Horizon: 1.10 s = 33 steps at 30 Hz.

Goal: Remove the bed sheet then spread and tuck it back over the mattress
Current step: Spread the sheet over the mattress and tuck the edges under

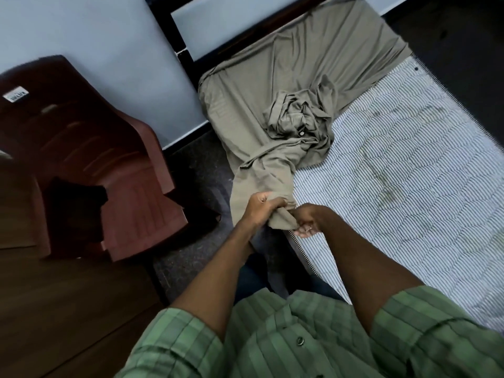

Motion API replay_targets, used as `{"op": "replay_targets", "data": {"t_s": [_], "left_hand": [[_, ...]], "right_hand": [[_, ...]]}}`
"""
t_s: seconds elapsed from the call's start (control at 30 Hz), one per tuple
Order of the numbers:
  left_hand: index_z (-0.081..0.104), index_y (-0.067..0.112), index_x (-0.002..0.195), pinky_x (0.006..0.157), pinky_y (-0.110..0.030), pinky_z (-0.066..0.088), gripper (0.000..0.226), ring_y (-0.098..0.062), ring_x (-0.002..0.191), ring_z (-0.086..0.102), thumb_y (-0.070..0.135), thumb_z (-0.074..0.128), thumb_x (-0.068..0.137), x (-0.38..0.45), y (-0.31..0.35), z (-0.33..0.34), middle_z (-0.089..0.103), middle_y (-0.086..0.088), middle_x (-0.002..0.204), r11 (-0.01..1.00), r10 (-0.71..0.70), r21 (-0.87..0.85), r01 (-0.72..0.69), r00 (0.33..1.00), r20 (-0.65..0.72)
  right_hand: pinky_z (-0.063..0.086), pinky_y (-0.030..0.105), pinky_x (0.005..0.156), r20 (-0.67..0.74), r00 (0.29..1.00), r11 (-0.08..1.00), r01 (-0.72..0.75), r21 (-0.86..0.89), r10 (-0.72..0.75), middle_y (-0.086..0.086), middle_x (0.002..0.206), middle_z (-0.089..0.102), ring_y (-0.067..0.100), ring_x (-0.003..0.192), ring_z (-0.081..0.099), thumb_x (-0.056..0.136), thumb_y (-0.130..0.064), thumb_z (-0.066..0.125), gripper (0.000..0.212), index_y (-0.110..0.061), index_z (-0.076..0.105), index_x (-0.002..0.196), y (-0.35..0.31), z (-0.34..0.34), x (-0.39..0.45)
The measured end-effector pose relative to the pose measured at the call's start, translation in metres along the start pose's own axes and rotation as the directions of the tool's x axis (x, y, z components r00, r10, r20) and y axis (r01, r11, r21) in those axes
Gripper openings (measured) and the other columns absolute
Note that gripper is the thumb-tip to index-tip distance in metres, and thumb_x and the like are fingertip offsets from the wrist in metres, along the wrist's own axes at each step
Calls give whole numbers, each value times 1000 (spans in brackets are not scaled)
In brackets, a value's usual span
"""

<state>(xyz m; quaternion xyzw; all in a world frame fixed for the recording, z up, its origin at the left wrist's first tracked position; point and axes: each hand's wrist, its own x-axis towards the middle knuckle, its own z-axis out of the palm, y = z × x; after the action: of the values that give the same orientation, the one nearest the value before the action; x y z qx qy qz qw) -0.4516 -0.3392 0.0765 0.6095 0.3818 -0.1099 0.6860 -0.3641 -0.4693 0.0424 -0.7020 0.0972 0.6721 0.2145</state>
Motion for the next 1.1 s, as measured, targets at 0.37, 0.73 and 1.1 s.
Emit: {"op": "replay_targets", "data": {"t_s": [0.37, 0.73, 1.1], "left_hand": [[73, 0, 112, 74, -40, 53, 58, -33, 89, 65, 24, 77, 59, -23, -4, 10, 70, -18, 98, 842, -262, -514, 167, 958, -118], [72, 17, 96, 51, -25, 36, 26, -10, 55, 55, 39, 60, 97, -23, 0, 2, 70, -1, 81, 906, -149, -410, 105, 986, -76], [56, 20, 105, 91, -33, 50, 25, -24, 117, 63, 41, 43, 107, -19, -32, 21, 67, -11, 121, 704, -458, -583, 406, 887, 65]], "right_hand": [[55, 27, 62, -6, 985, 975, 169, -144, -172, 9, 84, 71, 19, 75, 68, 100, -5, 56, 7, -6, 63, 102, -8, -4, -19], [57, 34, 68, -519, 798, 446, 602, 662, -306, 8, 92, 74, 23, 80, 68, 101, -15, 51, 24, -5, 72, 105, -14, 18, -13], [59, 48, 82, -400, 851, 231, 488, 842, -339, 6, 108, 71, 25, 95, 68, 107, -30, 38, 29, -18, 64, 109, -40, -18, -41]]}}
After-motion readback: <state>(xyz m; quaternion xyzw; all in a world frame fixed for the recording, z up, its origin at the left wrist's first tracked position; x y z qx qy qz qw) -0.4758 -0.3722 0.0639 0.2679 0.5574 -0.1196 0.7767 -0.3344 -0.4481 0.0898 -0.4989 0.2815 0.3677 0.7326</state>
